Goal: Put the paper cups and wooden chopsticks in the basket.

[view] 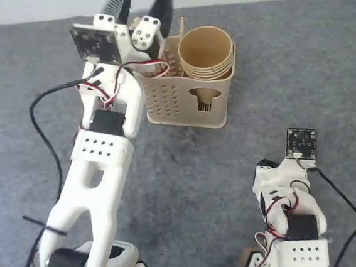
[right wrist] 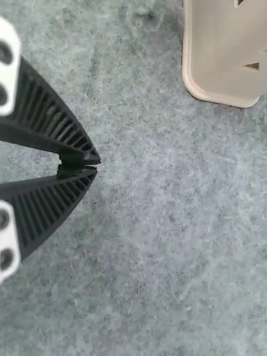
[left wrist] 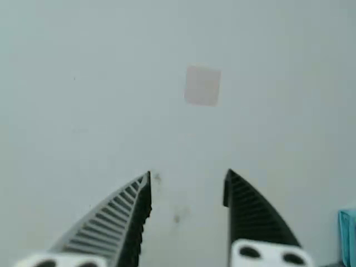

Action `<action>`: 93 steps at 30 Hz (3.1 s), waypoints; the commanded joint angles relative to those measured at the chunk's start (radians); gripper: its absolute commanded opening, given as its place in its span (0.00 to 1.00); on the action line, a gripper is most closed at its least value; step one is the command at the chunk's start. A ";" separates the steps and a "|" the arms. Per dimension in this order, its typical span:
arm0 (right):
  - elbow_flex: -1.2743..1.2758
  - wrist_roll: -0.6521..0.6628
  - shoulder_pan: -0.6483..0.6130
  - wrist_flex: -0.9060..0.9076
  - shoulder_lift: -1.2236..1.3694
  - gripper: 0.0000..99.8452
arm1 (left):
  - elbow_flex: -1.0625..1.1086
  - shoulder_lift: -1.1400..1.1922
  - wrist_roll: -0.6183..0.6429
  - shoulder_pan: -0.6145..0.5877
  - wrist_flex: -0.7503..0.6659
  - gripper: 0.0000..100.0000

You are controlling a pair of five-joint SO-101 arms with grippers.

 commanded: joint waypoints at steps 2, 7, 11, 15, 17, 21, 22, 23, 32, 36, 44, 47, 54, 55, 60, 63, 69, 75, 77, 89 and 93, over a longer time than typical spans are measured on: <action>0.018 0.015 0.002 -0.001 -0.015 0.01 | -0.004 -0.196 -0.003 0.003 0.255 0.25; 0.018 0.015 -0.015 0.001 -0.015 0.01 | 0.039 -0.384 -0.003 -0.031 0.459 0.20; 0.018 0.015 -0.013 0.001 -0.015 0.01 | 0.182 -0.594 -0.002 -0.046 0.549 0.05; 0.018 0.015 -0.015 0.008 -0.015 0.01 | 0.401 -0.852 -0.003 -0.098 0.546 0.02; 0.018 0.015 -0.016 0.010 -0.015 0.01 | 0.507 -0.985 -0.005 -0.127 0.548 0.01; 0.018 0.014 -0.018 0.010 -0.016 0.01 | 0.710 -1.241 -0.003 -0.218 0.552 0.01; 0.018 0.011 -0.018 0.010 -0.016 0.01 | 0.762 -1.300 -0.003 -0.241 0.552 0.01; 0.018 0.009 -0.018 0.010 -0.016 0.01 | 0.814 -1.358 -0.003 -0.264 0.552 0.01; 0.018 0.009 -0.015 0.001 -0.016 0.01 | 1.145 -1.473 -0.002 -0.405 0.554 0.01; 0.018 0.015 -0.010 0.012 -0.016 0.01 | 1.221 -1.484 -0.003 -0.407 0.674 0.01; 0.018 0.015 -0.013 0.012 -0.015 0.01 | 1.225 -1.484 -0.011 -0.397 1.036 0.01; 0.018 0.015 -0.013 0.012 -0.015 0.01 | 1.225 -1.484 -0.011 -0.397 1.138 0.01; 0.018 0.015 -0.013 0.012 -0.015 0.01 | 1.225 -1.481 -0.012 -0.333 1.244 0.01; 0.018 0.015 -0.013 0.012 -0.015 0.01 | 1.225 -1.479 -0.020 -0.318 1.250 0.01; 0.018 0.015 -0.013 0.012 -0.015 0.01 | 1.225 -1.481 -0.086 -0.313 1.318 0.01; 0.018 0.015 -0.013 0.012 -0.015 0.01 | 1.225 -1.485 -0.083 -0.338 1.410 0.01; 0.018 0.015 -0.013 0.012 -0.015 0.01 | 1.225 -1.481 -0.081 -0.339 1.398 0.01; 0.018 0.015 -0.015 0.012 -0.015 0.01 | 1.225 -1.481 -0.081 -0.339 1.398 0.01; 0.018 0.015 -0.015 0.012 -0.015 0.01 | 1.225 -1.481 -0.081 -0.339 1.398 0.01; 0.018 0.015 -0.015 0.012 -0.015 0.01 | 1.225 -1.481 -0.081 -0.339 1.398 0.01; 0.018 0.015 -0.015 0.012 -0.015 0.01 | 1.225 -1.481 -0.081 -0.339 1.398 0.01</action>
